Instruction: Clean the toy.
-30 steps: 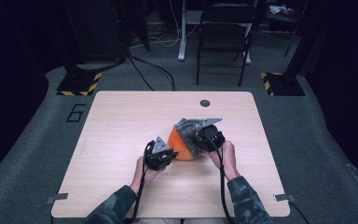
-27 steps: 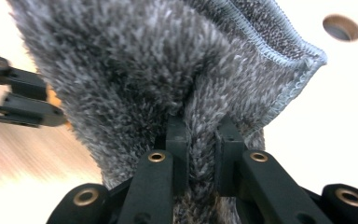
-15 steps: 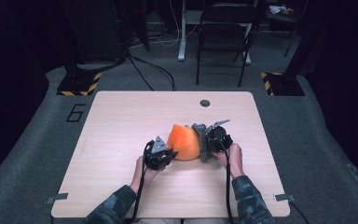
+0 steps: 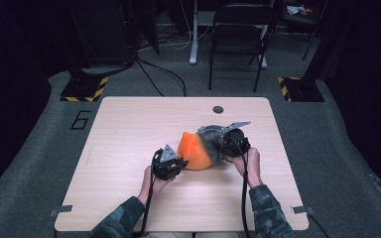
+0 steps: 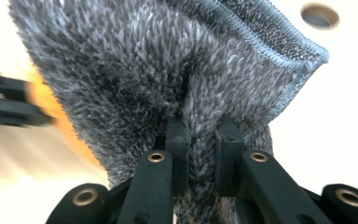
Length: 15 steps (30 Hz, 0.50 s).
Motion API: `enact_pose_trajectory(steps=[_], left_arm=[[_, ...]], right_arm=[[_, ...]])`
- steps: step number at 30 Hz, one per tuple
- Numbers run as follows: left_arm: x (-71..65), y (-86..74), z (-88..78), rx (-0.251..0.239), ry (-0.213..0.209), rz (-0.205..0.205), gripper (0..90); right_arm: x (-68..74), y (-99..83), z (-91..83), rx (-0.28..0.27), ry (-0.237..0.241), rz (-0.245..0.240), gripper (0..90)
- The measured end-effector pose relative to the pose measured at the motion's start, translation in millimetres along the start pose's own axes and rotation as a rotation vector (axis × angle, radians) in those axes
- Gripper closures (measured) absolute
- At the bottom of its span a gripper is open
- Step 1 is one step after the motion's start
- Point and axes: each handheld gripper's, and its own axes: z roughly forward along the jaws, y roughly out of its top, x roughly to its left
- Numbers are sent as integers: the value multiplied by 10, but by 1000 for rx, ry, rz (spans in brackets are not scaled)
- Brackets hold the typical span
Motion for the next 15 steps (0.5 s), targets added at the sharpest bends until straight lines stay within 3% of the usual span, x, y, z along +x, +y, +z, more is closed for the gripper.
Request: enact_pose_trajectory(steps=[2,5,8,11,15], left_arm=[[6,-4,0,-3,-3,-5,798],[4,-3,1,-2,-4,-2,793],[3,4,-4,-5,-10,2,766],[-22,46,-28,15,11,45,671],[-57,70,-33,33,31,59,557]], right_arm=[[85,36,-18,-4,5,-22,799],[183,3,124,54,14,-59,799],[202,-35,211,50,0,-54,799],[167,-47,206,43,-6,-53,799],[136,-63,222,41,-11,-40,798]])
